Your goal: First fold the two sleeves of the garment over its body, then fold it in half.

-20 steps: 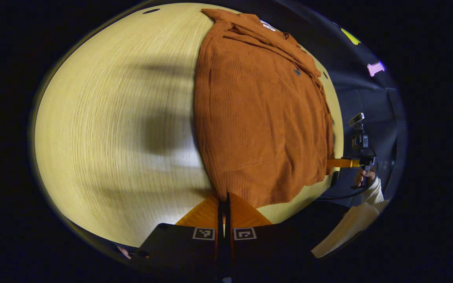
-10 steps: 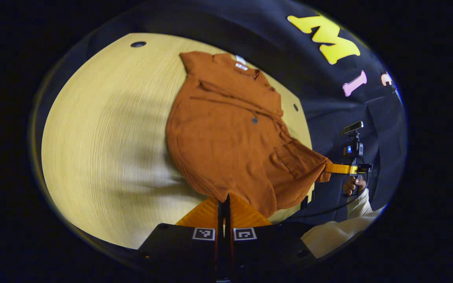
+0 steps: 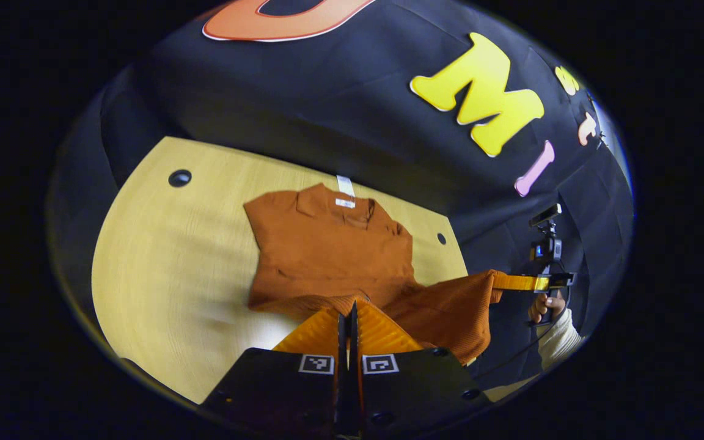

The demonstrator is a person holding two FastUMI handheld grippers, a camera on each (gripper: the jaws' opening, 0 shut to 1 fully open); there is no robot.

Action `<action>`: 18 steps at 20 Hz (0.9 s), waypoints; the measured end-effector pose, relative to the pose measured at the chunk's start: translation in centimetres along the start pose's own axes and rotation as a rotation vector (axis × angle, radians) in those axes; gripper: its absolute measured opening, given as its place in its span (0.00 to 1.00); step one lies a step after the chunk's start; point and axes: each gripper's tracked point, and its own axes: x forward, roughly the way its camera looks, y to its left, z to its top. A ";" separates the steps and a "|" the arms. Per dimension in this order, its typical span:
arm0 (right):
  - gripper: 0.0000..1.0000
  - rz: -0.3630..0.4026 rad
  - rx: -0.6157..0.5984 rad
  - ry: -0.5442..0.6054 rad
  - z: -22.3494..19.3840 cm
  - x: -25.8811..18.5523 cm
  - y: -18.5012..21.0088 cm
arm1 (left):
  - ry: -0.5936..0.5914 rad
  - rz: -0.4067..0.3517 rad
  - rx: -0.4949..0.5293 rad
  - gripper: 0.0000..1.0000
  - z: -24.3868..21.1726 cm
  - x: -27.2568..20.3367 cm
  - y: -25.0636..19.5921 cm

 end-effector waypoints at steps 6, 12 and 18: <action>0.01 -0.090 0.035 -0.167 10.3 5.6 -3.9 | -0.078 0.120 -0.010 0.03 7.5 3.6 5.7; 0.00 -0.177 0.120 -0.226 14.8 12.0 -10.0 | -0.076 0.194 -0.032 0.03 9.3 11.3 10.7; 0.00 -0.289 0.204 -0.228 15.1 18.1 -17.5 | -0.072 0.236 -0.052 0.03 9.3 16.6 15.2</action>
